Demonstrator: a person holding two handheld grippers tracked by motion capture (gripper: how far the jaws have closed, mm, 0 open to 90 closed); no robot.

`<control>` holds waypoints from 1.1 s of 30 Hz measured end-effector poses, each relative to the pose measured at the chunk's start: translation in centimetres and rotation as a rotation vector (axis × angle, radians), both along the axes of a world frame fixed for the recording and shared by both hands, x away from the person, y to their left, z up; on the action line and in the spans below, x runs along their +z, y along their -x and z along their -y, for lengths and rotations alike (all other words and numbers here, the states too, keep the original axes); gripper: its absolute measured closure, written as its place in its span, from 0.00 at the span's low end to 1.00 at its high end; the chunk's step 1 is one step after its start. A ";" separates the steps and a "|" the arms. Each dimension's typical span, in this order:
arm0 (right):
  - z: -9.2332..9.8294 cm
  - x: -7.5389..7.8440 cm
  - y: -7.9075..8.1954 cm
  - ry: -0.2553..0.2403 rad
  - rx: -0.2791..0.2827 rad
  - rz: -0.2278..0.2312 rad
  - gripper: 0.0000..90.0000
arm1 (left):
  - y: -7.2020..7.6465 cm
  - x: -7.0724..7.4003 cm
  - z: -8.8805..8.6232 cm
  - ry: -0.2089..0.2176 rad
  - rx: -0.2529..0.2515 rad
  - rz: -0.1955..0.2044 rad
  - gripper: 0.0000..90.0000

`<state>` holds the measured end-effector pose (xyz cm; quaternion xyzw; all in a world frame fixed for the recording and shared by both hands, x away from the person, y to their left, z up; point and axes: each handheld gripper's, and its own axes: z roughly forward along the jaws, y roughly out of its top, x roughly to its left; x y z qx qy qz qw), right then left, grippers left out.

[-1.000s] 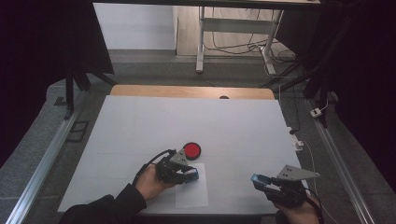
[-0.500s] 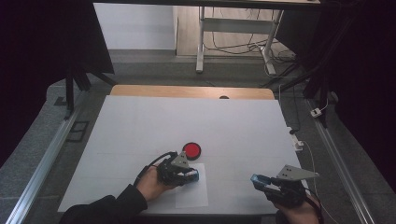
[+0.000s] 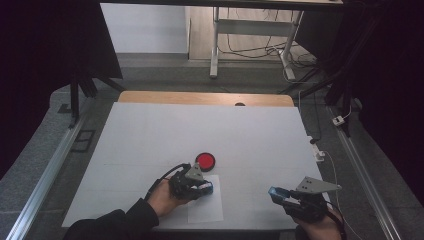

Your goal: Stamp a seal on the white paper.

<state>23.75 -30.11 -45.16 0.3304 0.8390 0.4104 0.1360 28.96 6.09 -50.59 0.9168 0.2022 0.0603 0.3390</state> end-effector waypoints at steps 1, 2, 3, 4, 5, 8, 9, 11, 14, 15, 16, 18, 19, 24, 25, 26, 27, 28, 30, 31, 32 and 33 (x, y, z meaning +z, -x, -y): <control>0.0 0.0 0.0 -0.002 0.000 0.000 0.76 | 0.0 0.0 0.0 -0.004 0.000 0.000 0.78; 0.0 0.0 0.0 -0.002 0.001 -0.001 0.76 | 0.0 0.0 0.0 -0.005 0.001 -0.001 0.78; 0.0 0.0 0.0 -0.002 0.001 0.000 0.76 | 0.0 0.0 0.0 -0.006 0.001 -0.002 0.78; 0.0 0.0 0.0 -0.002 0.000 0.000 0.76 | 0.0 0.0 0.0 -0.006 0.002 -0.004 0.78; 0.0 0.0 0.0 -0.001 0.001 0.000 0.76 | -0.1 0.0 0.0 -0.004 0.005 -0.007 0.78; 0.0 0.0 0.0 0.001 0.001 0.001 0.76 | -0.3 -0.1 -0.1 0.007 0.009 -0.027 0.78; 0.0 0.0 0.0 0.002 0.001 0.001 0.76 | -0.4 -0.1 -0.2 0.011 0.006 -0.031 0.78; -0.1 0.0 0.0 0.002 0.002 0.002 0.76 | -0.5 -0.1 -0.2 0.016 0.007 -0.042 0.78; -0.1 0.0 0.0 0.003 0.002 0.002 0.76 | -0.7 -0.2 -0.3 0.028 0.010 -0.055 0.78; -0.1 0.0 0.0 0.003 0.002 0.002 0.76 | -0.7 -0.3 -0.4 0.033 0.014 -0.061 0.78; -0.1 0.0 0.0 0.004 0.002 0.002 0.76 | -0.8 -0.3 -0.4 0.041 0.015 -0.069 0.78; -0.1 0.0 0.0 0.004 0.002 0.002 0.76 | -1.0 -0.4 -0.5 0.050 0.017 -0.082 0.78; -0.1 0.0 0.0 0.005 0.002 0.003 0.76 | -1.0 -0.4 -0.5 0.055 0.019 -0.086 0.78; -0.1 0.0 0.0 0.004 0.002 0.002 0.76 | -0.9 -0.4 -0.4 0.041 0.016 -0.078 0.78; -0.1 0.0 0.0 0.004 0.002 0.002 0.76 | -0.8 -0.3 -0.4 0.038 0.016 -0.073 0.78; -0.1 0.0 0.0 0.004 0.002 0.002 0.76 | -0.7 -0.3 -0.3 0.032 0.017 -0.067 0.78; -0.1 0.0 0.0 0.005 0.003 0.002 0.76 | -0.7 -0.3 -0.2 0.022 0.014 -0.059 0.78; -0.1 0.0 0.0 0.006 0.002 0.002 0.76 | -0.6 -0.2 -0.1 0.010 0.012 -0.051 0.78; -0.1 0.0 0.0 0.007 0.003 0.001 0.76 | -0.4 -0.2 0.0 -0.003 0.012 -0.036 0.78; -0.1 0.0 0.0 0.007 0.003 0.001 0.76 | -0.3 -0.2 0.1 -0.008 0.011 -0.031 0.78; -0.1 0.0 0.0 0.007 0.003 0.001 0.76 | -0.3 -0.2 0.1 -0.009 0.012 -0.031 0.78; -0.1 0.0 0.0 0.007 0.003 0.000 0.76 | -0.3 -0.2 0.1 -0.008 0.012 -0.034 0.78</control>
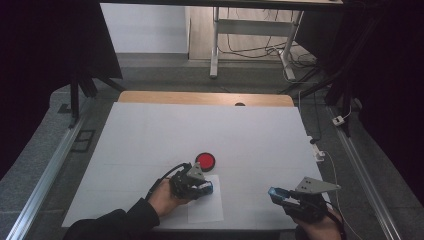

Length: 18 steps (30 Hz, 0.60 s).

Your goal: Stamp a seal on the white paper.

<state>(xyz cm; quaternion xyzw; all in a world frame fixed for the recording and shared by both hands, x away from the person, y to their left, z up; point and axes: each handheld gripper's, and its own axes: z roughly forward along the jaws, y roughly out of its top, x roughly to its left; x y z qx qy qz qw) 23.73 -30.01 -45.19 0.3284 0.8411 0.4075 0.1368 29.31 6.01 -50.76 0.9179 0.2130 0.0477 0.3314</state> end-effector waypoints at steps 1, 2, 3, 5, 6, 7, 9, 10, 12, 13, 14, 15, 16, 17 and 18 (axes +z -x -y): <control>0.0 0.0 0.0 0.000 0.000 0.000 0.76 | -0.1 0.0 0.0 0.004 0.002 -0.005 0.78; 0.0 0.0 0.0 0.000 0.000 0.001 0.76 | -0.1 0.0 -0.1 0.007 0.001 -0.008 0.78; 0.0 0.0 0.0 0.000 0.000 0.001 0.76 | -0.2 0.0 -0.1 0.006 -0.001 -0.010 0.78; 0.0 0.0 0.0 -0.001 0.001 0.001 0.76 | -0.2 0.1 0.0 -0.002 -0.002 -0.014 0.78; 0.0 0.0 0.0 -0.003 0.002 0.001 0.76 | -0.2 0.1 0.1 -0.009 -0.005 -0.013 0.78; 0.0 0.0 0.0 -0.003 0.002 0.001 0.76 | -0.2 0.2 0.1 -0.015 -0.007 -0.013 0.78; 0.0 0.0 0.0 -0.004 0.002 0.000 0.76 | -0.3 0.2 0.2 -0.021 -0.010 -0.013 0.78; 0.0 0.0 0.0 -0.004 0.003 0.001 0.76 | -0.3 0.3 0.2 -0.024 -0.013 -0.015 0.78; 0.0 0.0 0.0 -0.004 0.003 0.000 0.76 | -0.5 0.3 0.1 -0.020 -0.011 -0.030 0.78; 0.0 0.0 0.0 -0.004 0.003 0.000 0.76 | -0.6 0.3 0.1 -0.019 -0.014 -0.035 0.78; 0.0 0.0 0.0 -0.004 0.003 0.000 0.76 | -0.7 0.3 0.0 -0.015 -0.015 -0.038 0.78; 0.1 0.0 0.0 -0.005 0.003 0.000 0.76 | -0.8 0.3 0.0 -0.013 -0.017 -0.044 0.78; 0.1 0.0 0.0 -0.005 0.003 0.000 0.75 | -0.8 0.3 0.0 -0.011 -0.016 -0.049 0.78; 0.1 0.0 0.0 -0.005 0.004 0.000 0.76 | -0.8 0.3 0.0 -0.011 -0.017 -0.050 0.78; 0.1 0.0 0.0 -0.006 0.004 0.000 0.75 | -0.9 0.4 0.0 -0.010 -0.016 -0.055 0.78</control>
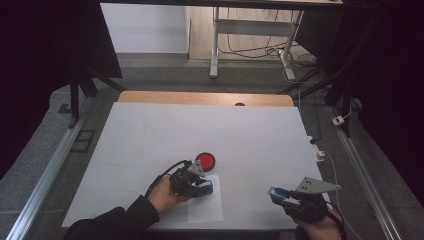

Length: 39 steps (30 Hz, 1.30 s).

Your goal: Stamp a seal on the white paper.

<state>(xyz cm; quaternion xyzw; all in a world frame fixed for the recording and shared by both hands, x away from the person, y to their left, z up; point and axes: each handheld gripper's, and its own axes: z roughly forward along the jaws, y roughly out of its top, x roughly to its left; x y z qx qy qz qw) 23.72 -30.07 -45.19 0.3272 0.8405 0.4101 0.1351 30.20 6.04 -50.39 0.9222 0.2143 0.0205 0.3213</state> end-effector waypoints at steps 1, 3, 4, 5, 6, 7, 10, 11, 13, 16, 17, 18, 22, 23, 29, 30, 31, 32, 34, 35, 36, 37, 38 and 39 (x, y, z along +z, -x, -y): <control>0.0 0.0 0.0 0.000 0.000 0.000 0.76 | 0.0 0.0 0.0 0.001 0.002 -0.003 0.78; 0.0 0.0 0.0 -0.001 0.001 0.000 0.75 | -0.1 0.1 0.0 0.003 0.002 -0.009 0.78; 0.0 0.0 0.0 -0.001 0.001 -0.001 0.75 | -0.1 0.1 0.0 0.003 0.001 -0.010 0.78; 0.0 0.0 0.0 -0.001 0.001 -0.001 0.75 | -0.1 0.2 0.0 0.001 0.000 -0.007 0.78; 0.0 0.0 0.0 0.001 0.001 -0.001 0.75 | -0.1 0.2 0.0 0.002 -0.001 -0.003 0.78; 0.1 0.0 0.0 0.003 0.000 0.000 0.75 | 0.0 0.3 0.0 0.005 -0.002 -0.002 0.78; 0.1 0.0 0.0 0.002 -0.001 0.000 0.75 | 0.0 0.5 -0.1 0.012 -0.002 0.001 0.78; 0.1 0.0 0.0 0.002 -0.001 0.000 0.75 | 0.0 0.6 -0.1 0.016 -0.001 0.002 0.78; 0.1 0.0 0.0 0.002 -0.001 0.000 0.75 | 0.0 0.7 -0.2 0.020 -0.003 0.006 0.78; 0.1 0.0 0.0 0.003 -0.001 0.000 0.75 | 0.1 1.0 -0.3 0.034 -0.002 0.007 0.78; 0.1 0.0 0.0 0.003 -0.002 0.000 0.75 | 0.1 1.1 -0.4 0.038 -0.002 0.007 0.78; 0.1 0.0 0.0 0.003 -0.002 0.000 0.75 | 0.1 1.2 -0.5 0.039 -0.003 0.008 0.78; 0.1 0.0 0.0 0.002 -0.003 0.000 0.75 | 0.2 1.6 -0.7 0.063 0.004 0.009 0.78; 0.1 0.0 0.0 0.003 -0.003 0.000 0.75 | 0.2 1.6 -0.8 0.067 0.006 0.011 0.78; 0.1 0.0 0.0 0.003 -0.003 -0.001 0.75 | 0.2 2.1 -1.2 0.095 0.010 0.007 0.77; 0.1 0.0 0.0 0.003 -0.002 0.000 0.75 | 0.2 2.2 -1.3 0.101 0.010 0.007 0.77; 0.1 0.0 0.0 0.003 -0.002 0.000 0.75 | 0.3 2.3 -1.4 0.112 0.016 0.006 0.78; 0.1 0.0 0.0 0.003 -0.002 0.000 0.75 | 0.2 2.4 -1.5 0.112 0.011 0.007 0.78; 0.1 0.0 0.0 0.003 -0.002 -0.001 0.75 | 0.2 2.6 -1.7 0.124 0.012 0.009 0.78; 0.1 0.0 0.0 0.003 -0.002 0.000 0.75 | 0.3 2.6 -1.8 0.129 0.013 0.009 0.78; 0.1 0.0 0.0 0.003 -0.002 0.000 0.75 | 0.3 2.7 -1.9 0.133 0.012 0.009 0.78; 0.0 0.0 0.0 0.003 -0.002 0.000 0.75 | 0.3 2.8 -1.9 0.138 0.010 0.009 0.78; 0.0 0.0 0.0 0.004 -0.001 -0.001 0.75 | 0.3 2.9 -2.0 0.142 0.010 0.012 0.78; 0.0 0.0 0.0 0.004 -0.001 -0.001 0.75 | 0.3 3.0 -2.1 0.145 0.011 0.013 0.78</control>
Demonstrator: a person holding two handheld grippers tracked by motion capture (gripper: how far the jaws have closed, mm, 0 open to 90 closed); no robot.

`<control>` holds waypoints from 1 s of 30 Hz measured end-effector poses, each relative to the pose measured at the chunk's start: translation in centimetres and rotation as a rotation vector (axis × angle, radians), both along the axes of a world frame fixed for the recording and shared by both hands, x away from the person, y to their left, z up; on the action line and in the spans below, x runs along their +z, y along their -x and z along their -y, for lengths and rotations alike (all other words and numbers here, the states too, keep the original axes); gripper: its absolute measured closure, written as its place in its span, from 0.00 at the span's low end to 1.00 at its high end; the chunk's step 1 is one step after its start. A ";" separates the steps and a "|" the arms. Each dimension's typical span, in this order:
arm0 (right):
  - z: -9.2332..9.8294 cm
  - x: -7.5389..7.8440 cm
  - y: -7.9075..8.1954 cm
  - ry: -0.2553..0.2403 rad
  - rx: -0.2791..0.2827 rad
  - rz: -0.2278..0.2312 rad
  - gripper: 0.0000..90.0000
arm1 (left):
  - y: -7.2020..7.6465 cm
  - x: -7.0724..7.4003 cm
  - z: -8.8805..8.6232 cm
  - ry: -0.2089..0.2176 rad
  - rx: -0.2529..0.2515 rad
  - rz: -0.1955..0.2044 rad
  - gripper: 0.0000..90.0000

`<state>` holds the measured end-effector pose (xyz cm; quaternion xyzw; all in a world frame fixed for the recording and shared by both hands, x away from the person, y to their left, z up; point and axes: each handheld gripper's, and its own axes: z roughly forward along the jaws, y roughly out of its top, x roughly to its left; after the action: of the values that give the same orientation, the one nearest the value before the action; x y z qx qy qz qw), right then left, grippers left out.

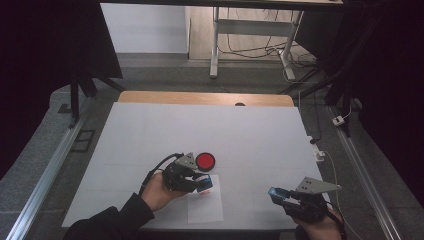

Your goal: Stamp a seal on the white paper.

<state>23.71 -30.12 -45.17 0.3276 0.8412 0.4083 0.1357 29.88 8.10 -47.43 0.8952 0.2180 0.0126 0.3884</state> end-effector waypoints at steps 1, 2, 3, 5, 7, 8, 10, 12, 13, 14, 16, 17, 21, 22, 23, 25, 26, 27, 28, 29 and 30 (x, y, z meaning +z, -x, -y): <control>0.0 0.0 0.0 0.000 0.000 0.000 0.75 | 0.0 0.1 -0.1 0.004 -0.001 0.000 0.78; 0.0 0.0 0.0 0.000 0.000 0.000 0.75 | 0.0 0.2 -0.1 0.008 -0.003 0.004 0.77; 0.0 0.0 0.0 0.000 0.000 0.000 0.75 | 0.1 0.3 -0.2 0.010 -0.004 0.006 0.78; 0.0 0.0 0.0 0.000 0.000 0.000 0.75 | 0.1 0.5 -0.4 0.019 -0.004 0.011 0.78; 0.0 0.0 0.0 0.000 0.000 0.000 0.75 | 0.1 0.7 -0.6 0.032 0.001 0.014 0.77; 0.0 0.0 0.0 0.000 0.001 0.000 0.75 | 0.1 0.8 -0.7 0.037 0.001 0.017 0.77; 0.0 0.0 0.0 0.000 0.001 0.000 0.75 | 0.1 1.0 -1.0 0.043 -0.002 0.023 0.77; 0.0 0.0 0.0 -0.005 0.003 0.000 0.75 | 0.2 1.2 -1.1 0.051 -0.003 0.028 0.77; 0.0 0.0 0.0 -0.005 0.003 0.000 0.75 | 0.2 1.3 -1.2 0.053 -0.005 0.033 0.77; 0.0 0.0 0.0 -0.005 0.003 0.000 0.75 | 0.2 1.4 -1.3 0.059 -0.003 0.037 0.77; 0.0 0.0 0.0 -0.004 0.003 0.000 0.75 | 0.3 1.6 -1.4 0.064 -0.005 0.046 0.77; 0.0 0.0 0.0 -0.004 0.003 0.000 0.75 | 0.3 1.7 -1.5 0.069 -0.005 0.050 0.77; 0.0 0.0 0.0 -0.005 0.004 0.000 0.75 | 0.4 2.2 -1.9 0.085 -0.004 0.063 0.77; 0.0 0.0 0.0 -0.004 0.004 0.000 0.75 | 0.4 2.3 -2.1 0.093 -0.002 0.064 0.77; 0.0 0.0 0.0 -0.004 0.004 0.000 0.75 | 0.4 2.4 -2.2 0.102 -0.002 0.066 0.77; 0.0 0.0 0.0 -0.004 0.004 0.000 0.75 | 0.3 2.5 -2.4 0.112 -0.003 0.068 0.77; 0.0 0.0 0.0 -0.004 0.004 0.000 0.75 | 0.4 2.6 -2.5 0.119 -0.001 0.069 0.77; 0.0 0.0 0.0 -0.004 0.004 0.000 0.75 | 0.4 2.7 -2.6 0.124 0.002 0.069 0.77; 0.0 0.0 0.0 -0.004 0.005 0.000 0.75 | 0.4 2.8 -2.7 0.129 0.002 0.071 0.77; 0.0 0.0 0.0 -0.004 0.005 0.000 0.75 | 0.4 2.9 -2.8 0.135 0.003 0.072 0.77; 0.0 0.0 0.0 -0.004 0.005 -0.001 0.75 | 0.4 3.0 -2.9 0.139 0.004 0.074 0.77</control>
<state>23.73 -30.08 -45.21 0.3257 0.8413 0.4101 0.1337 29.47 11.04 -44.39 0.8645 0.2057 0.0315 0.4576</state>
